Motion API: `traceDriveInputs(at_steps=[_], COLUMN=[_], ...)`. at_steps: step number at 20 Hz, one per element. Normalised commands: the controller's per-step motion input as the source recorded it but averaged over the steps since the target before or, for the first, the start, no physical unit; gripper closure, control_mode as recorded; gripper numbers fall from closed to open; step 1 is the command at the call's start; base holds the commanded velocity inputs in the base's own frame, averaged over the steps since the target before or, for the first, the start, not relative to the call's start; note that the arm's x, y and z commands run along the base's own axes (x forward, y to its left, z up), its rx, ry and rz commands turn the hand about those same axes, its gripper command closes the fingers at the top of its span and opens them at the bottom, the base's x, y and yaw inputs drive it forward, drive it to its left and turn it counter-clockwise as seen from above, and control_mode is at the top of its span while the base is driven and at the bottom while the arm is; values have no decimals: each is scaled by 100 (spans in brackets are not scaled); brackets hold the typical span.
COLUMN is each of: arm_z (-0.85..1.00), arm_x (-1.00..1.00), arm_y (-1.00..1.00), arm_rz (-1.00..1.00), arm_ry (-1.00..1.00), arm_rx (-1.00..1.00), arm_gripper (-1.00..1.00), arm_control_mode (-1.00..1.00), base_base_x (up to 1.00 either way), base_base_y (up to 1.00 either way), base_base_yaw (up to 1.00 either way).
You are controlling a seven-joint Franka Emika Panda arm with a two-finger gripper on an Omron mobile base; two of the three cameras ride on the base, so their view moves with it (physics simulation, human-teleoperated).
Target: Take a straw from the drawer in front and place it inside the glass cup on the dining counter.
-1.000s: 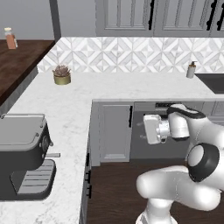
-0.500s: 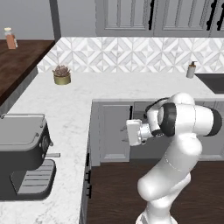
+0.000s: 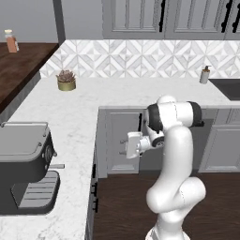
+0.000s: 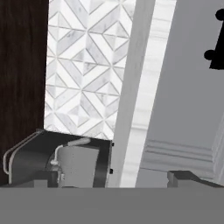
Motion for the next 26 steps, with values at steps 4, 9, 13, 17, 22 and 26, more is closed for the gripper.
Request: traceDriveInputs(at_steps=[4,9,13,17,22,26], arm_z=[-27,-14,-22,-32,-36,-27], arm_x=[14,16,19,24,36,30], arm_y=[59,49,32,24,15,13], arm_rz=[0,0,0,0,-5,-9], arm_ry=[0,-5,-13,-5,0,0], arm_rx=[7,0,0,-1,-1,0], arm_gripper=[-100,-100,-100,-100,-100,-100], arm_control_mode=[-100,-100,-100,-100,-100,-100], base_base_x=[0,0,0,0,0,0], base_base_y=[0,0,0,0,0,0], base_base_yaw=[0,0,0,0,0,0])
